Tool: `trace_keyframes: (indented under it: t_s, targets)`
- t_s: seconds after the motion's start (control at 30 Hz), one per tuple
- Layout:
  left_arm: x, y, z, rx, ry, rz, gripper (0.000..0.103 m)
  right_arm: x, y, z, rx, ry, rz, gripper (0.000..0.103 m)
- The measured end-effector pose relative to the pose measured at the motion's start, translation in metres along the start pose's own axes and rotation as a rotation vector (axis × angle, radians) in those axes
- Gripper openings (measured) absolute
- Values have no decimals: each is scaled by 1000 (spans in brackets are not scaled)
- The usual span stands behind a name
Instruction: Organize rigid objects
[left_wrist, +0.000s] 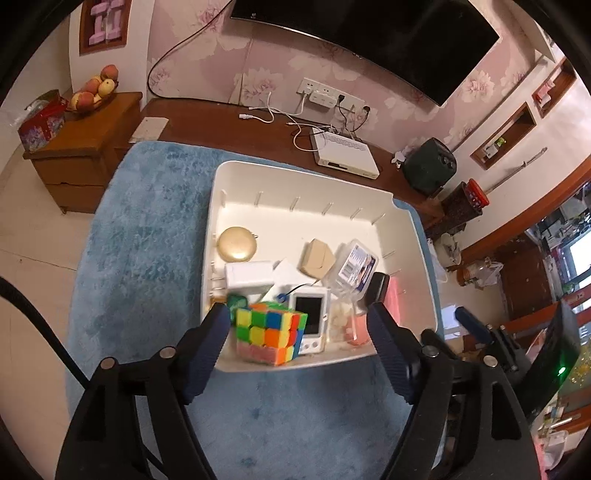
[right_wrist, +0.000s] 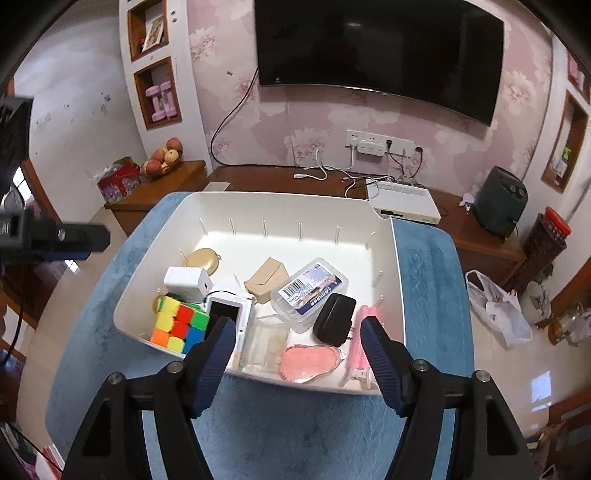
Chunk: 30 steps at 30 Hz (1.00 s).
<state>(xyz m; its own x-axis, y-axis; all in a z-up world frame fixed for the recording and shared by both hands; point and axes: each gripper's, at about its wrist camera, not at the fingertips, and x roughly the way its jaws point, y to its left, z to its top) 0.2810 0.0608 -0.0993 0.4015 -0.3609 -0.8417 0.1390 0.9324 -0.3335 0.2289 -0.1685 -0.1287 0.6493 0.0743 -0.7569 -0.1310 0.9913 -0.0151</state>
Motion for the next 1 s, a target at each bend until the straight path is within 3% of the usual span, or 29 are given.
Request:
trace_keyframes:
  t_s: [0.07,0.3,0.53,0.9,1.0]
  targets:
    - [-4,1,-5,7,4,7,80,-6,1,-2,17,-2,-9,78]
    - [-21,11,-33,34,7,30,80,-27,8,-22,113,14,-21,80]
    - [-31,19,-69,39,49,8,80,-36,9,-58,309,91,62,82]
    - [-71,-6,-127,-36,24,13,80,-73,20,-92,244,221,106,86]
    - [-75,-18,-137,-43,28,37,80,-93,16,-101,240,225,91,96]
